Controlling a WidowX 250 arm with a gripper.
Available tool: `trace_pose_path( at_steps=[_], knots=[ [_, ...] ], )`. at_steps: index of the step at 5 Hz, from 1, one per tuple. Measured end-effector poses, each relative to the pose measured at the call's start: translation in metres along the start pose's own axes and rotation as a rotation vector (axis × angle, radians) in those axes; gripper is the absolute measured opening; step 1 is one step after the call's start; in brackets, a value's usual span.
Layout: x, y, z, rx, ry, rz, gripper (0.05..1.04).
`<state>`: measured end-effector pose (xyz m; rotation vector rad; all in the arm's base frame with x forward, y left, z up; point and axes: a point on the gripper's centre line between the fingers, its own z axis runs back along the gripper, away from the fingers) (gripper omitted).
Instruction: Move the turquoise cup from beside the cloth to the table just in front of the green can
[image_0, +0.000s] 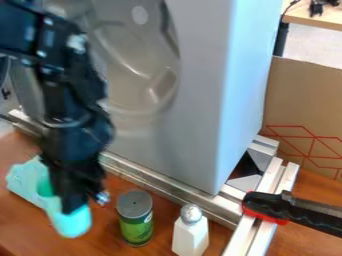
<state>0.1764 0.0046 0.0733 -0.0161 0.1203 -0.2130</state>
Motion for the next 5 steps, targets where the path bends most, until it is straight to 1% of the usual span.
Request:
trace_pose_path(
  at_steps=[1, 2, 3, 4, 5],
  knots=[
    [-0.002, -0.033, -0.01, -0.021, 0.047, -0.036, 0.091],
    [-0.004, -0.054, -0.025, 0.039, 0.031, -0.072, 0.091],
    [0.001, -0.053, -0.045, 0.097, -0.066, -0.145, 0.091],
    [0.006, -0.051, -0.056, 0.099, -0.161, -0.197, 0.091],
    [0.009, -0.047, -0.059, 0.022, -0.248, -0.228, 0.091]
  ],
)
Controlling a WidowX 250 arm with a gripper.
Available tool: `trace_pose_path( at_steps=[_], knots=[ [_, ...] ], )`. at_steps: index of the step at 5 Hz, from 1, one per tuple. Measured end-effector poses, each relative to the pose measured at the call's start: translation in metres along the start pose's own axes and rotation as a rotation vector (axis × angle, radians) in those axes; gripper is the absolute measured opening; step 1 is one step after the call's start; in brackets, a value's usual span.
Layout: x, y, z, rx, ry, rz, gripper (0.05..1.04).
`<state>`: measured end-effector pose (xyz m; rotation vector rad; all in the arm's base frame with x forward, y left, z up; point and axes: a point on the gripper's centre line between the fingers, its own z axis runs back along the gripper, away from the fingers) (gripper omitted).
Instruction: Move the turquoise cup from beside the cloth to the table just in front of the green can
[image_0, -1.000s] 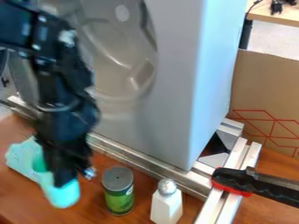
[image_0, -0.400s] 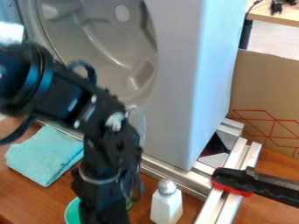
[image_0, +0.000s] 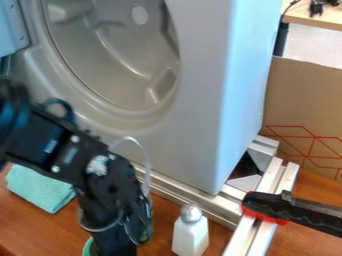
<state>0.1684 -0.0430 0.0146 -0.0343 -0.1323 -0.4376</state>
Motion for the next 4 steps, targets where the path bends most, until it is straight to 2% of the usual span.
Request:
trace_pose_path(
  at_steps=[1, 2, 3, 4],
  knots=[
    [-0.001, -0.0009, 0.0013, -0.033, 0.021, 0.017, 0.124],
    [0.0015, -0.0002, 0.0062, -0.042, 0.07, 0.045, 0.329],
    [-0.0021, 0.0023, 0.0084, -0.023, 0.109, 0.063, 0.626],
    [-0.002, 0.0015, 0.0109, -0.012, 0.112, 0.065, 0.923]
  ],
)
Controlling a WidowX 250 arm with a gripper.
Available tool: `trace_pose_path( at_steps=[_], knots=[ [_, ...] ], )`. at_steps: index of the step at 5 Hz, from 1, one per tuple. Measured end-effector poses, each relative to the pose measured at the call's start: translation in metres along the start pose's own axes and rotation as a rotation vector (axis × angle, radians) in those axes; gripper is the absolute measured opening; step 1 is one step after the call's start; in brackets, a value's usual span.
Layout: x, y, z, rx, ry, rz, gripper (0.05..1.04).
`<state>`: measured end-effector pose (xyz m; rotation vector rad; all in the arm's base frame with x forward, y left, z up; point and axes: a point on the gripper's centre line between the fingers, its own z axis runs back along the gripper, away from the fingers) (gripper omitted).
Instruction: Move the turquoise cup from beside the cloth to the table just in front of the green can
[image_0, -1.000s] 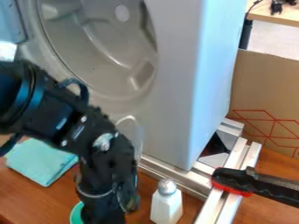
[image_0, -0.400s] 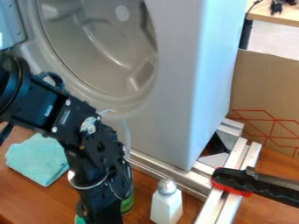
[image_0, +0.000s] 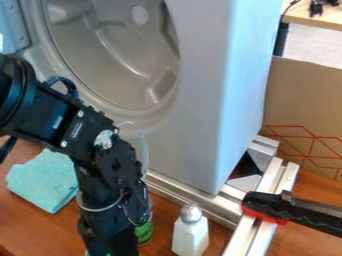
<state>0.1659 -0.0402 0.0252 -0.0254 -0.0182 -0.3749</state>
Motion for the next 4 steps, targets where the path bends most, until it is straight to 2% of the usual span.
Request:
trace_pose_path(
  at_steps=[1, 2, 3, 4],
  knots=[
    [-0.001, -0.001, 0.015, 0.002, -0.035, -0.015, 1.01],
    [-0.004, 0.008, 0.049, -0.022, -0.223, -0.054, 1.005],
    [-0.02, 0.032, 0.065, 0.031, -0.249, 0.02, 1.001],
    [-0.029, 0.068, 0.071, 0.141, -0.087, 0.126, 1.001]
  ],
)
